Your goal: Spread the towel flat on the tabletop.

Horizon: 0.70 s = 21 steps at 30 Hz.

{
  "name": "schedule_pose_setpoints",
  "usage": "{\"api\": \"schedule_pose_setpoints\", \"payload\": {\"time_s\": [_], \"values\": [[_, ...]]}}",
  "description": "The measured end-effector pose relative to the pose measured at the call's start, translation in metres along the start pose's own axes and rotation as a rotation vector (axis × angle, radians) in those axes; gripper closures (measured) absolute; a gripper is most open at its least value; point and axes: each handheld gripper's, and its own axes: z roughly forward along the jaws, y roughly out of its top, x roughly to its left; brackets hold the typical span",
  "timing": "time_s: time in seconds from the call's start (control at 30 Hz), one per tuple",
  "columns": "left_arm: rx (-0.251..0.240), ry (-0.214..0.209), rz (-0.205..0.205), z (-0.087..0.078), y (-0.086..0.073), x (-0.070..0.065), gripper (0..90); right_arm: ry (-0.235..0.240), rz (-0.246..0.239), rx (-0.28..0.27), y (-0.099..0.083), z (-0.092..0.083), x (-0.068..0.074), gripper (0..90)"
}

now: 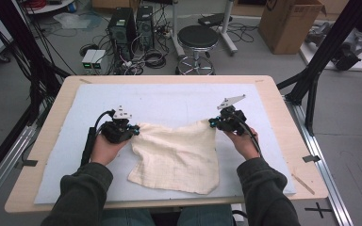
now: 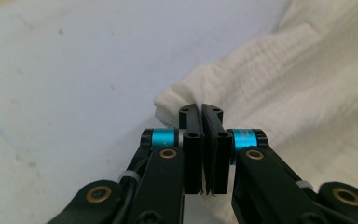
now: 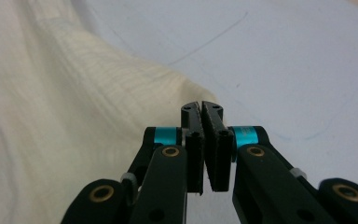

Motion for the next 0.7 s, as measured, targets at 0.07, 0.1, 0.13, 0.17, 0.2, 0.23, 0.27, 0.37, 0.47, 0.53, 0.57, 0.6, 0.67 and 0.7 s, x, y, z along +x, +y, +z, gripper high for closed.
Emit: {"api": "schedule_pose_setpoints", "payload": {"time_s": [0.07,0.1,0.13,0.17,0.2,0.23,0.27,0.37,0.47,0.53,0.57,0.6,0.67,0.7], "values": [[0.018,-0.024,-0.001,0.001,-0.007,-0.003,86.8,0.023,0.006,0.030,-0.005,0.002,0.002,87.4],[0.042,-0.060,-0.006,0.002,-0.010,-0.004,86.8,0.034,0.004,0.045,-0.007,0.003,0.003,87.4],[0.064,-0.074,0.002,0.002,-0.012,-0.006,86.7,0.044,-0.005,0.065,-0.010,0.005,0.006,87.4],[0.084,-0.086,0.018,0.003,-0.015,-0.009,86.7,0.047,-0.013,0.072,-0.012,0.006,0.007,87.3],[0.092,-0.103,0.014,0.003,-0.017,-0.010,86.7,0.059,-0.013,0.081,-0.014,0.007,0.009,87.2],[0.100,-0.123,0.014,0.003,-0.019,-0.010,86.7,0.063,-0.012,0.090,-0.015,0.007,0.010,87.1],[0.100,-0.136,-0.001,0.004,-0.021,-0.011,86.6,0.068,-0.011,0.088,-0.017,0.008,0.010,87.1],[0.096,-0.166,-0.030,0.003,-0.021,-0.007,82.5,0.089,-0.005,0.100,-0.020,0.011,0.010,86.8],[0.068,-0.201,-0.055,-0.001,-0.019,-0.002,71.6,0.090,-0.004,0.104,-0.021,0.013,0.010,86.6],[0.038,-0.221,-0.075,-0.005,-0.017,0.002,66.4,0.086,0.001,0.102,-0.021,0.013,0.009,86.6],[0.027,-0.221,-0.085,-0.008,-0.015,0.003,64.7,0.085,-0.001,0.103,-0.022,0.013,0.009,86.6],[0.021,-0.218,-0.077,-0.010,-0.012,0.005,63.4,0.084,0.007,0.107,-0.022,0.014,0.008,86.6],[-0.006,-0.210,-0.082,-0.014,-0.006,0.010,61.9,0.084,0.005,0.111,-0.022,0.014,0.007,86.5],[-0.029,-0.205,-0.091,-0.016,-0.001,0.012,61.6,0.081,0.005,0.111,-0.022,0.015,0.008,86.5]]}}
